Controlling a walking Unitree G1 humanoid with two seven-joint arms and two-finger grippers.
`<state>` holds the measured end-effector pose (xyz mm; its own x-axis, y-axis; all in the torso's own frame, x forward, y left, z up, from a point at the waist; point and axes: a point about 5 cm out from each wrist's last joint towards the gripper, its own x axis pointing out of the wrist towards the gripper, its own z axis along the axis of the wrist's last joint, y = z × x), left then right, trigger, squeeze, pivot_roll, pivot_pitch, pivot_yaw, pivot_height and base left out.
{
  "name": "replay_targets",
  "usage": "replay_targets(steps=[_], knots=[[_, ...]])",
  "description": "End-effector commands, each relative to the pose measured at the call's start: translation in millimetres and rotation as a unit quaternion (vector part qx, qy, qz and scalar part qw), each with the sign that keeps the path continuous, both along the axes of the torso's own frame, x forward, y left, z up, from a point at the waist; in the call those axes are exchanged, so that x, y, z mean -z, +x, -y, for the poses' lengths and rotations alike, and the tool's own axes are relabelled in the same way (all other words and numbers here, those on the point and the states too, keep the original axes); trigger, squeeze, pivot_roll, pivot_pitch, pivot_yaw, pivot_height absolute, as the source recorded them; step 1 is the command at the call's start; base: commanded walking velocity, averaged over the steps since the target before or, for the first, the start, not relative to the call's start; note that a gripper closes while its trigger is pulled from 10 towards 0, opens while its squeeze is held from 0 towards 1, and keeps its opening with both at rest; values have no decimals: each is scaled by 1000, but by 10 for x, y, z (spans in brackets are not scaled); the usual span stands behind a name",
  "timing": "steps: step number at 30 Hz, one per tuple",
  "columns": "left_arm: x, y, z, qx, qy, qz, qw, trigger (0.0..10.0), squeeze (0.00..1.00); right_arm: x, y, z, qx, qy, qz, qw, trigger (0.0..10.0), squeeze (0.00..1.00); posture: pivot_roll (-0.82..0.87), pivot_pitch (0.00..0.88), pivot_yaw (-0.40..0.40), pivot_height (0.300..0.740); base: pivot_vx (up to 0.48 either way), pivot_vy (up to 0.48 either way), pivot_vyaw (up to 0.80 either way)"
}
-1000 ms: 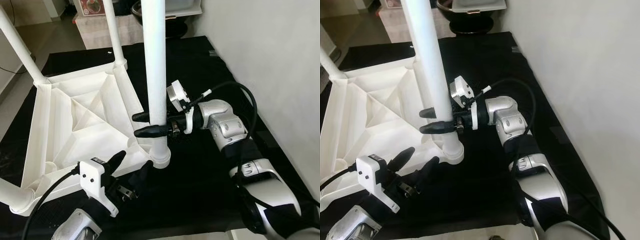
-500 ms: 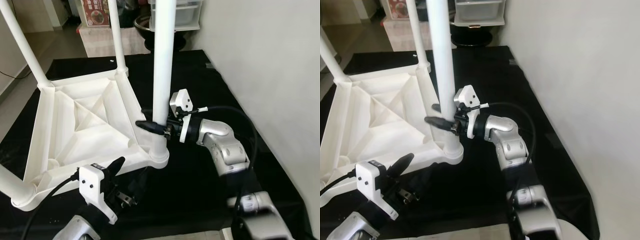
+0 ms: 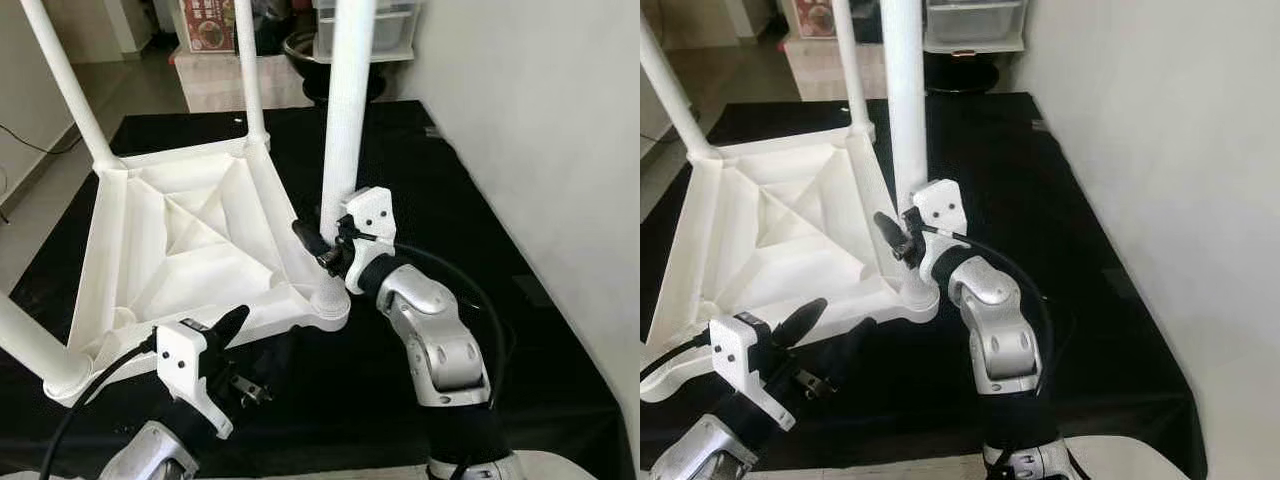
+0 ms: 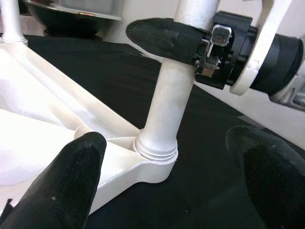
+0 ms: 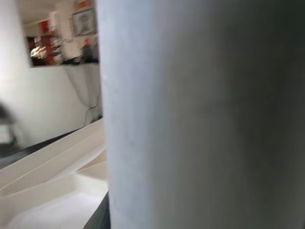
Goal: Building children table
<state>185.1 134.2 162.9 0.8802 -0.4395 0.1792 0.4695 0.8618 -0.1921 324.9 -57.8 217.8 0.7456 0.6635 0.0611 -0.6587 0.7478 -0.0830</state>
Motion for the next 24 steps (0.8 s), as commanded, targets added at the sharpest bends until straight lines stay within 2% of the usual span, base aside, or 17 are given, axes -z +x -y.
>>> replay_targets(steps=[1, 2, 4, 5, 6, 7, 8, 9, 10, 11, 14, 16, 18, 19, 24], knots=[[33, -5, 0, 1, 5, -8, 1000, 10000, 0, -103, 116, -3, -69, 19, 2, 997, 10000, 1000, 36, 114, 4, 740, 0, 0, 0], [33, -5, 0, 1, 5, -8, 1000, 10000, 0, -103, 116, -3, -69, 19, 2, 997, 10000, 1000, 36, 114, 4, 740, 0, 0, 0], [29, -15, 7, 4, 6, -8, 1000, 10000, 0, -258, 135, -8, -154, 34, 19, 987, 10000, 1000, 36, 115, 3, 740, 0, 0, 0], [29, -15, 7, 4, 6, -8, 1000, 10000, 0, -258, 135, -8, -154, 34, 19, 987, 10000, 1000, 36, 115, 3, 740, 0, 0, 0], [27, -33, 15, 5, 6, -9, 1000, 10000, 0, -313, 138, 17, -212, 19, 27, 977, 10000, 1000, 48, 114, 0, 740, 0, 0, 0], [26, -47, 18, 5, 6, -9, 1000, 10000, 0, -315, 135, 36, -243, 2, 30, 970, 10000, 1000, 49, 113, -2, 740, 0, 0, 0], [26, -47, 18, 5, 6, -9, 1000, 10000, 0, -315, 135, 36, -243, 2, 30, 970, 10000, 1000, 49, 113, -2, 740, 0, 0, 0], [29, -62, 17, 3, 5, -11, 1000, 10000, 0, -272, 120, 64, -287, -34, 21, 957, 10000, 1000, 56, 113, -4, 740, 0, 0, 0], [29, -86, 22, -1, 6, -12, 1000, 10000, 0, -187, 50, 142, -380, -108, 22, 918, 10000, 557, 64, 111, -9, 740, 0, 0, 0], [28, -92, 25, -1, 6, -12, 1000, 10000, 0, -166, 38, 166, -400, -125, 22, 907, 10000, 0, 64, 111, -9, 740, 0, 0, 0], [23, -103, 35, -1, 6, -11, 1000, 10000, 0, -179, 94, 176, -399, -119, 5, 909, 10000, 0, 66, 112, -10, 740, 0, 0, 0], [7, -150, 70, 1, 5, -12, 1000, 10000, 0, -241, 258, 190, -395, -120, -15, 911, 10000, 0, 72, 113, -14, 740, 0, 0, 0], [3, -161, 79, 2, 4, -12, 1000, 10000, 0, -253, 283, 191, -398, -120, -16, 909, 10000, 0, 72, 113, -14, 740, 0, 0, 0], [-5, -169, 92, 3, 3, -11, 1000, 10000, 0, -257, 318, 170, -402, -101, -30, 910, 10000, 0, 73, 113, -13, 740, 0, 0, 0], [-11, -164, 99, 3, 3, -11, 1000, 10000, 0, -181, 325, 154, -417, -91, -50, 903, 10000, 0, 73, 113, -13, 740, 0, 0, 0]])
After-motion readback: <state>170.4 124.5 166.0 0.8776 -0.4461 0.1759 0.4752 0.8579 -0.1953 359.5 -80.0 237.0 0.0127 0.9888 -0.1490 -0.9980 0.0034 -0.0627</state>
